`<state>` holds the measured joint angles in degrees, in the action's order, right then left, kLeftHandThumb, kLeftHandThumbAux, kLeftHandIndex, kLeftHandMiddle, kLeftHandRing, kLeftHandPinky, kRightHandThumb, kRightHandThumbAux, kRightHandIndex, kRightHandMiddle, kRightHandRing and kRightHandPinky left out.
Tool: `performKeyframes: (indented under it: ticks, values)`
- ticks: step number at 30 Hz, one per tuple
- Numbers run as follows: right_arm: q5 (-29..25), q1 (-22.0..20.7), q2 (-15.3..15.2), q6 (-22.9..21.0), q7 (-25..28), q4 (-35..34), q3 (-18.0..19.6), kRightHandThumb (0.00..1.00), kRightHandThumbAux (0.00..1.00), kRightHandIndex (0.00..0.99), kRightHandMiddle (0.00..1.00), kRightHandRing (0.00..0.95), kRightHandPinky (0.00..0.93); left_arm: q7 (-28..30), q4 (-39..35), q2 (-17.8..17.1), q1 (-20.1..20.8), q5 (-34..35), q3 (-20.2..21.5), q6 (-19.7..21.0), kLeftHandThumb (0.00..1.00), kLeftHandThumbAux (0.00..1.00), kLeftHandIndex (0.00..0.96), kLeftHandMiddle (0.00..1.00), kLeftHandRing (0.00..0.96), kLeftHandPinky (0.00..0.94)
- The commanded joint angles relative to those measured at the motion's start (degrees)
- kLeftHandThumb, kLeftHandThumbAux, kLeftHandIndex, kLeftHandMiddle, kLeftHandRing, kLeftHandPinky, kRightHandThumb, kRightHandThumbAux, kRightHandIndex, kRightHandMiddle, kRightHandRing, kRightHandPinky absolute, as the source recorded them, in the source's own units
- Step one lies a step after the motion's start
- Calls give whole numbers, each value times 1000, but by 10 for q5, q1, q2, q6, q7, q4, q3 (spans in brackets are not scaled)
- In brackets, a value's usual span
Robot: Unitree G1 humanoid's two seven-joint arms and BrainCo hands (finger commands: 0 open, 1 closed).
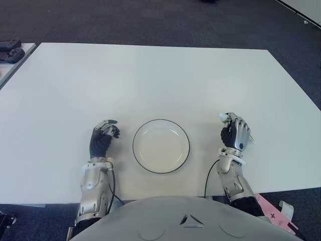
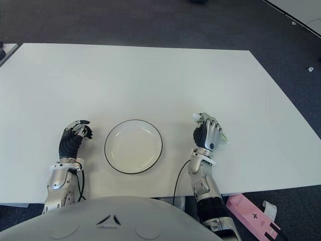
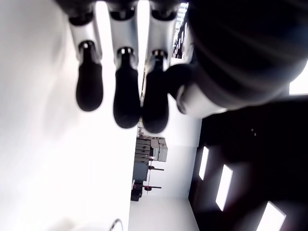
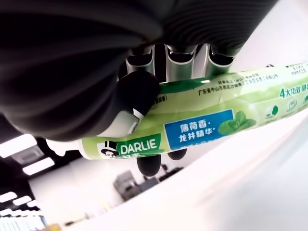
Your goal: Put the toothpaste on the table into the plate.
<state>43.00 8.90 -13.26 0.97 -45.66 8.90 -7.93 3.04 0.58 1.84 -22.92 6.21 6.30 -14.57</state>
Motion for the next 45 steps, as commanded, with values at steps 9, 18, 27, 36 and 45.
performKeyframes:
  ticks: [9, 18, 27, 36, 45]
  values:
    - [3, -41, -3, 93, -13, -39, -15, 1000, 661, 409, 515, 669, 527, 2, 21, -3, 8, 3, 0, 5, 712, 714, 439, 632, 617, 607]
    - [-1, -37, -10, 131, 56, -102, -39, 1000, 655, 414, 501, 558, 530, 0, 30, -4, 11, -4, -1, -9, 710, 715, 439, 633, 618, 604]
    - [-2, -58, 3, 174, 140, -141, -103, 1000, 657, 408, 489, 533, 530, -1, 34, -5, 12, -8, -3, -14, 710, 715, 439, 633, 618, 612]
    - [-10, -72, -26, 260, 199, -112, -140, 1000, 662, 390, 461, 545, 527, 0, 32, -2, 10, -4, -6, -18, 710, 715, 439, 633, 617, 609]
    - [-12, -64, -61, 336, 256, -88, -175, 972, 658, 388, 496, 557, 639, -1, 29, -1, 6, -3, -7, -14, 710, 715, 439, 632, 615, 609]
